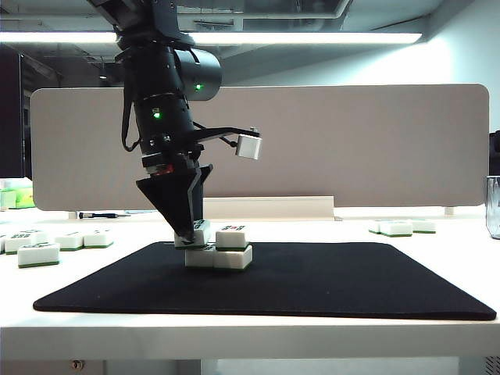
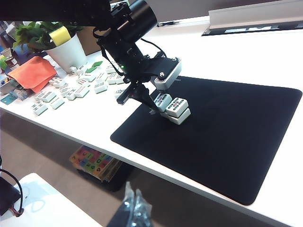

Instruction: Arrange four mahjong tiles into a neat stack, creating two layers of paired tiles.

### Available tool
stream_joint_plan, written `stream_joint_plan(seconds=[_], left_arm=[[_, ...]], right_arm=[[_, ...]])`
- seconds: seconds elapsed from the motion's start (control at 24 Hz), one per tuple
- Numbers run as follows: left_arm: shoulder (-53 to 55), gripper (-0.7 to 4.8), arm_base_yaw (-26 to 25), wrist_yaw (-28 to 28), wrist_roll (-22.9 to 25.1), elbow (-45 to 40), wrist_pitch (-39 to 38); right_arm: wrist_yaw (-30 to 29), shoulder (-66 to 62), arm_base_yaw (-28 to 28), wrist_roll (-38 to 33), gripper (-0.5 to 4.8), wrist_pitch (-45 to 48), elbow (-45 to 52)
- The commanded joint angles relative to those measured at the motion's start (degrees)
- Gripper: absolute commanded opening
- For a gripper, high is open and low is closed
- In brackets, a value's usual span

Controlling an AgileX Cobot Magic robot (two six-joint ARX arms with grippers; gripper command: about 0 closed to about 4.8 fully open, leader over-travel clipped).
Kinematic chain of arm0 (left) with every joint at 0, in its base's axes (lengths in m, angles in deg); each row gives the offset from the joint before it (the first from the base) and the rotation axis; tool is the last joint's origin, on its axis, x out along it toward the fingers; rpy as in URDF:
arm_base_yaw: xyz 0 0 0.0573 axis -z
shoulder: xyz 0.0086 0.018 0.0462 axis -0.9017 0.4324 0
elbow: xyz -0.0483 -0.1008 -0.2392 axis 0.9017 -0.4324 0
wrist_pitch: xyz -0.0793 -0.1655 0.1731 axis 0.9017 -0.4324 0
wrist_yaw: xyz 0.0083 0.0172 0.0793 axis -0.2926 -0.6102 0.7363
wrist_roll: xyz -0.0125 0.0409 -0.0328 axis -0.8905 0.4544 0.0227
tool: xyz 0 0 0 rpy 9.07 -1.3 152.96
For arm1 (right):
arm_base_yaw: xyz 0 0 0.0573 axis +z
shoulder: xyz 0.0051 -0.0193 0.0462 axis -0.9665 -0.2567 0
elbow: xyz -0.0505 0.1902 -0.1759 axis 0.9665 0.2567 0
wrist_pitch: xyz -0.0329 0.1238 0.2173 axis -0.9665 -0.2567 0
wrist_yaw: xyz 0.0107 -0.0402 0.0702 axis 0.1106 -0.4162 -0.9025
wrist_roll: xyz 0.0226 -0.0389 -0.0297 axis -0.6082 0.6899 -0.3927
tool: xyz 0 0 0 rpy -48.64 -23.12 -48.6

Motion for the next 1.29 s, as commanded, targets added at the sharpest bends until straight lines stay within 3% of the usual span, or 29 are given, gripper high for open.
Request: stream_joint_plan(seconds=[0.04, 0.54, 0.67, 0.96, 1.08, 1.29], left_arm=[[-0.2, 1.56, 0.1, -0.4, 2.8, 0.2, 0.1], [1.3, 1.58, 2.3, -0.4, 2.8, 0.2, 2.4], [1.3, 2.24, 2.3, 0.2, 2.6, 0.2, 2.3], [1.3, 2.25, 2.2, 2.3, 2.6, 0.2, 2.0], [1.3, 2.84, 2.2, 2.2, 2.6, 0.2, 2.0], [1.3, 2.87, 2.2, 2.2, 2.4, 0.2, 2.3]], right_arm=[[0.0, 0.7, 0.0, 0.1, -0.01, 0.5, -0.1], [-0.1, 0.7, 0.0, 0.1, -0.01, 0.5, -0.1], [-0.1, 0.7, 0.0, 0.1, -0.01, 0.5, -0.1], [-0.1, 0.7, 0.0, 0.1, -0.01, 0.5, -0.1], [-0.1, 0.7, 0.0, 0.1, -0.01, 0.5, -0.1], [-0.1, 0.7, 0.0, 0.1, -0.01, 0.5, -0.1]])
